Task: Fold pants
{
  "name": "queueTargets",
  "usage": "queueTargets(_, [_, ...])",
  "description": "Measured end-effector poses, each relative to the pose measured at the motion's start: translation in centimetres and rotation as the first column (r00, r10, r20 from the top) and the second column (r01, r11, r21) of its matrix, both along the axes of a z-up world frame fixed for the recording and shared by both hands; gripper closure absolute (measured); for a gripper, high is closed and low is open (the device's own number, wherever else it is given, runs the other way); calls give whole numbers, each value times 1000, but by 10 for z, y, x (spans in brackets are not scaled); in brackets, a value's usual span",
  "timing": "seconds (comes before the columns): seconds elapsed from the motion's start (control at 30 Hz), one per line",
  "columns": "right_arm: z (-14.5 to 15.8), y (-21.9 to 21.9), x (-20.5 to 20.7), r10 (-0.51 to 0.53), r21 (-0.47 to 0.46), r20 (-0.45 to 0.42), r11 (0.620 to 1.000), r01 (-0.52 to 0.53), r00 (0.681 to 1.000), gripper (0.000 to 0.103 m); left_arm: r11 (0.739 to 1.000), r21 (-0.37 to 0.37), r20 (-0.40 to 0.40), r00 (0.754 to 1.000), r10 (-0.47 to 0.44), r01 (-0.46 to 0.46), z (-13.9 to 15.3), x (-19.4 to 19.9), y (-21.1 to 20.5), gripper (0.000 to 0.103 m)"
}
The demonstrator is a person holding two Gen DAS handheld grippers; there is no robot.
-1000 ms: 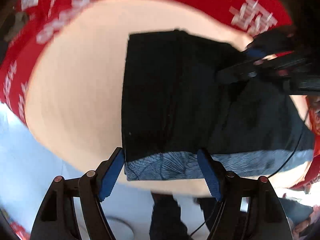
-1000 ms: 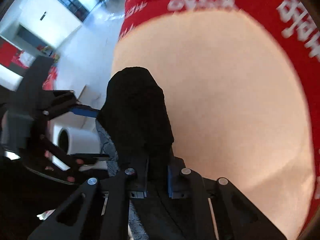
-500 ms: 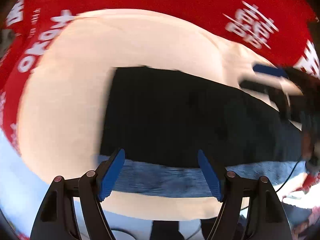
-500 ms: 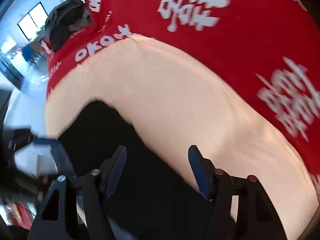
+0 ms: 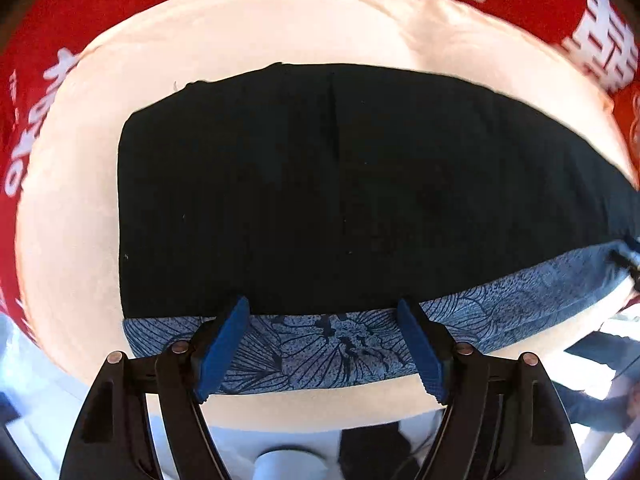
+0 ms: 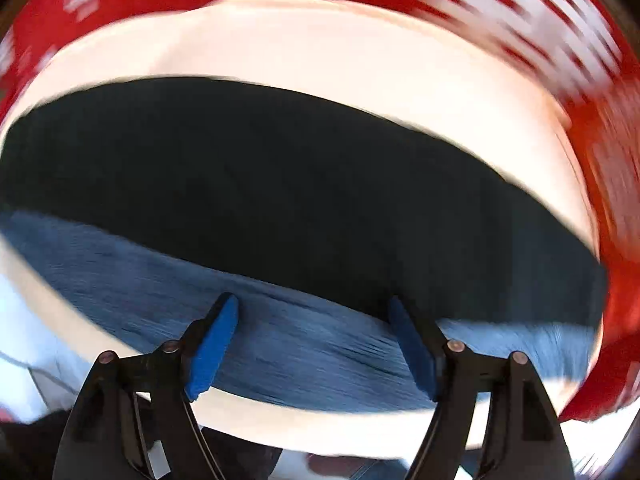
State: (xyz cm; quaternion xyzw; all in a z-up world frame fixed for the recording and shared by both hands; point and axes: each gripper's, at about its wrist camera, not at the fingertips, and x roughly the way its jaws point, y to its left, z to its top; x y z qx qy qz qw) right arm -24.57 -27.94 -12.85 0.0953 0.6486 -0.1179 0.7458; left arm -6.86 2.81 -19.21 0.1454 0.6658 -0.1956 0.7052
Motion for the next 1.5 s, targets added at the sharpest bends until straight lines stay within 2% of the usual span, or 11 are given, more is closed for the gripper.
queueTargets(0.07, [1,-24,-18,-58,-1,-15,998,57,998,21,998,57,19,1000,-6,5,5,0,-16,26])
queueTargets(0.23, [35,-63,-46,-264,4,81,964,265,961,21,997,-25,43,997,-70,71,37,-21,-98,26])
queueTargets(0.4, [45,-151,-121,-633,74,140,774,629,762,20,961,-80,-11,964,-265,263,39,-76,-217,26])
queueTargets(0.5, [46,-198,-145,-682,30,153,726,687,715,20,924,-80,-27,925,-378,375,32,-107,-278,26])
queueTargets(0.73, [15,-266,-159,-523,107,103,852,513,846,20,860,-40,-48,859,-511,509,16,-137,-367,26])
queueTargets(0.8, [12,-274,-153,-513,144,136,857,496,847,19,854,-8,-51,852,-520,521,9,-137,-383,26])
queueTargets(0.93, [20,-284,-145,-405,197,138,905,376,904,60,866,19,-61,865,-497,499,-2,-132,-406,16])
queueTargets(1.0, [17,-298,-147,-382,180,146,917,355,913,68,871,32,-63,871,-488,490,-6,-130,-413,11])
queueTargets(1.17, [25,-286,-131,-355,132,118,931,340,927,57,869,64,-75,871,-486,490,-11,-130,-432,5])
queueTargets(1.3, [52,-285,-144,-446,161,178,893,421,877,24,860,79,-91,862,-498,505,-9,-123,-433,2])
queueTargets(1.5, [80,-255,-188,-508,137,171,861,490,845,24,835,75,-101,837,-538,545,-21,-122,-450,1])
